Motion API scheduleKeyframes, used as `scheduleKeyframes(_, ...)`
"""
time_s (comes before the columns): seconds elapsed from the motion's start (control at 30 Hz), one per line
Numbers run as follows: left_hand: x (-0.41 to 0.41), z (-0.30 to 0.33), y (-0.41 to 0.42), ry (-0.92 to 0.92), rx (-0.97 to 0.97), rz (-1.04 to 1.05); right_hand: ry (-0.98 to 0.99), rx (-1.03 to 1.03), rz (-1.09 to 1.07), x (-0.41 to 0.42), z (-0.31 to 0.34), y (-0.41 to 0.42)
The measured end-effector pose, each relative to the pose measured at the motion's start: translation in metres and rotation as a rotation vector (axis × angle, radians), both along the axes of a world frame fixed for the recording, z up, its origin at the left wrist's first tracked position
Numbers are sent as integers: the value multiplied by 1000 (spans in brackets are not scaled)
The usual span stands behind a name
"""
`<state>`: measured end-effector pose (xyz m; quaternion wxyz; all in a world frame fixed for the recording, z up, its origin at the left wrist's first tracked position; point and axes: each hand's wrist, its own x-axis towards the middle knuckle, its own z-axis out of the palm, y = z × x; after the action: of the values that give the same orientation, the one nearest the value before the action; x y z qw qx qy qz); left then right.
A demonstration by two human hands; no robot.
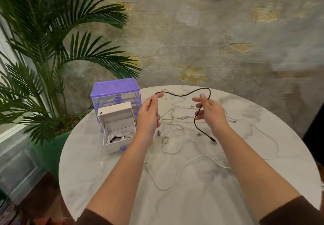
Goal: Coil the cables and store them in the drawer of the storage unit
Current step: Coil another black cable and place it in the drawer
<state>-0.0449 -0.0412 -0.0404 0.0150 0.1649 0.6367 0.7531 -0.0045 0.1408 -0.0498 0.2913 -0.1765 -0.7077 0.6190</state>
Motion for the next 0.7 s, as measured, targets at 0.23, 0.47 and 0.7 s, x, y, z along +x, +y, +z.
scheduleKeyframes(0.23, -4, -13, 5, -136, 37, -1, -18, 149, -189, 8, -24, 16)
scheduleKeyframes(0.47, -2, -16, 6, -140, 94, -72, -33, 785, -239, 16, -19, -3)
scheduleKeyframes(0.7, -5, -16, 3, -117, 99, 24, -46, 1059, 62, 37, -1, -21)
